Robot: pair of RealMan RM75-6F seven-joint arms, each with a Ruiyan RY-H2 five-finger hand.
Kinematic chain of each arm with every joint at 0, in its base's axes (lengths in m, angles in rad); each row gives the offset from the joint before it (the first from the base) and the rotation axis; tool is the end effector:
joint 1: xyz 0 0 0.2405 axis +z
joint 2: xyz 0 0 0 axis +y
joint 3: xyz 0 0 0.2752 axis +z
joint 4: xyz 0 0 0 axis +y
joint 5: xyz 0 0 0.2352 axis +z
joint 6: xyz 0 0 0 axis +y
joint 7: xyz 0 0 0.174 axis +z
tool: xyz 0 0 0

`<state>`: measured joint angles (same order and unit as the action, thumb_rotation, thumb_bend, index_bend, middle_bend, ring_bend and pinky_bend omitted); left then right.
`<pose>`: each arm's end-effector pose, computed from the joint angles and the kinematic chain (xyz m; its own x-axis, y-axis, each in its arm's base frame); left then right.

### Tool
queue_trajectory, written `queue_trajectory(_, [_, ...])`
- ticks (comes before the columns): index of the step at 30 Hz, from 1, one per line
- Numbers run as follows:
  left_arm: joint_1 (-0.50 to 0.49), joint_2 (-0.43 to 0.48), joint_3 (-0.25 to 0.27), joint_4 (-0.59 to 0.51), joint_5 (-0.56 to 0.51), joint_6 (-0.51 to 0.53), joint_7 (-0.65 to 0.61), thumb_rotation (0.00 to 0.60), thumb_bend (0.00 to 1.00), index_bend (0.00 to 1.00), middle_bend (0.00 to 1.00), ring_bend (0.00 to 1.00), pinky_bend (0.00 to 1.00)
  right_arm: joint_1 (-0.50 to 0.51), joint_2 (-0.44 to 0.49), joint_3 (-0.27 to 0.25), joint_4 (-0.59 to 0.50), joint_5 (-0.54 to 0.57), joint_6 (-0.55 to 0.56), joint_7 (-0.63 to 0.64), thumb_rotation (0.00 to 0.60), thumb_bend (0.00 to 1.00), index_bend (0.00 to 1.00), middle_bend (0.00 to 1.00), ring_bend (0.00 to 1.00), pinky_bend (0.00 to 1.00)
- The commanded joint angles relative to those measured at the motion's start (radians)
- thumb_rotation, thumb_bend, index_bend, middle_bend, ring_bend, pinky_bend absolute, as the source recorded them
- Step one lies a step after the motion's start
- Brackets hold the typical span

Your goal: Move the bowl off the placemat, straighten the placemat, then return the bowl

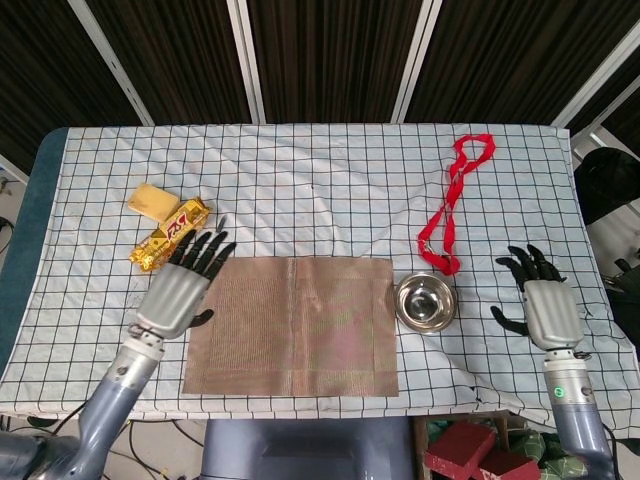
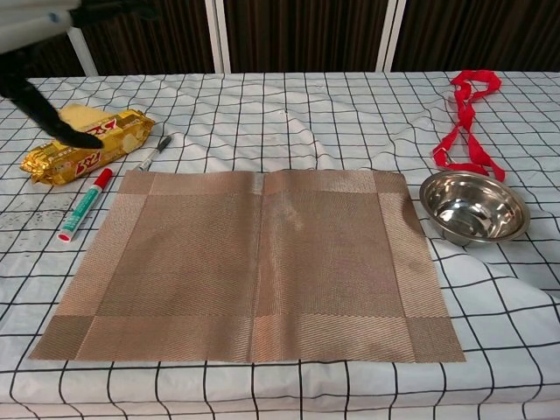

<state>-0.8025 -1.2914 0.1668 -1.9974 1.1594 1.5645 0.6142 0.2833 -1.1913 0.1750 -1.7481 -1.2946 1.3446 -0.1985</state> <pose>-0.1280 0.3005 0.0503 0.5499 -0.0056 0.8352 0.7687 -0.3876 -0.5087 -0.2717 -0.2969 0.1134 0.3436 0.0026 0.9391 -0.9384 -0.0389 0.3434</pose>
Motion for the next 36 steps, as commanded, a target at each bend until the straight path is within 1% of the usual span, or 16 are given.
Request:
queue_trajectory(1, [0.142, 0.08, 0.09, 0.059, 0.117, 0.102, -0.157, 0.6, 0.04, 0.0, 0.0, 0.0, 0.0, 0.004, -0.016, -0.03, -0.013, -0.026, -0.009, -0.047, 0.6, 0.18, 0.32, 0.15, 0.07, 0.18])
queue_trajectory(4, [0.206, 0.099, 0.111, 0.104, 0.159, 0.146, -0.23, 0.6, 0.04, 0.0, 0.0, 0.0, 0.0, 0.009, -0.038, -0.047, -0.013, -0.038, -0.016, -0.087, 0.6, 0.18, 0.35, 0.17, 0.09, 0.19])
queue_trajectory(8, [0.281, 0.1, 0.118, 0.17, 0.204, 0.201, -0.301, 0.6, 0.04, 0.0, 0.0, 0.0, 0.0, 0.019, -0.07, -0.061, -0.007, -0.041, -0.03, -0.138, 0.6, 0.18, 0.36, 0.19, 0.1, 0.19])
queue_trajectory(12, [0.344, 0.081, 0.112, 0.235, 0.224, 0.228, -0.369, 0.6, 0.04, 0.0, 0.0, 0.0, 0.0, 0.025, -0.096, -0.076, -0.006, -0.042, -0.043, -0.183, 0.6, 0.18, 0.37, 0.2, 0.1, 0.19])
queue_trajectory(15, [0.379, 0.063, 0.097, 0.287, 0.225, 0.234, -0.414, 0.6, 0.04, 0.0, 0.0, 0.0, 0.0, 0.03, -0.122, -0.09, -0.006, -0.04, -0.056, -0.212, 0.6, 0.18, 0.37, 0.2, 0.1, 0.19])
queue_trajectory(20, [0.409, 0.057, 0.058, 0.345, 0.211, 0.216, -0.471, 0.6, 0.04, 0.0, 0.0, 0.0, 0.0, 0.038, -0.171, -0.106, 0.004, -0.038, -0.072, -0.261, 0.6, 0.18, 0.37, 0.2, 0.1, 0.19])
queue_trajectory(24, [0.416, 0.056, 0.042, 0.365, 0.209, 0.198, -0.494, 0.6, 0.04, 0.0, 0.0, 0.0, 0.0, 0.045, -0.201, -0.107, 0.015, -0.034, -0.08, -0.279, 0.6, 0.19, 0.37, 0.2, 0.1, 0.19])
queue_trajectory(29, [0.434, 0.064, 0.006, 0.38, 0.198, 0.151, -0.538, 0.6, 0.04, 0.0, 0.0, 0.0, 0.0, 0.063, -0.274, -0.09, 0.083, 0.001, -0.099, -0.298, 0.6, 0.2, 0.37, 0.2, 0.1, 0.19])
queue_trajectory(36, [0.458, 0.071, -0.038, 0.388, 0.206, 0.106, -0.557, 0.6, 0.04, 0.0, 0.0, 0.0, 0.0, 0.083, -0.331, -0.078, 0.147, 0.057, -0.132, -0.331, 0.6, 0.2, 0.37, 0.2, 0.1, 0.19])
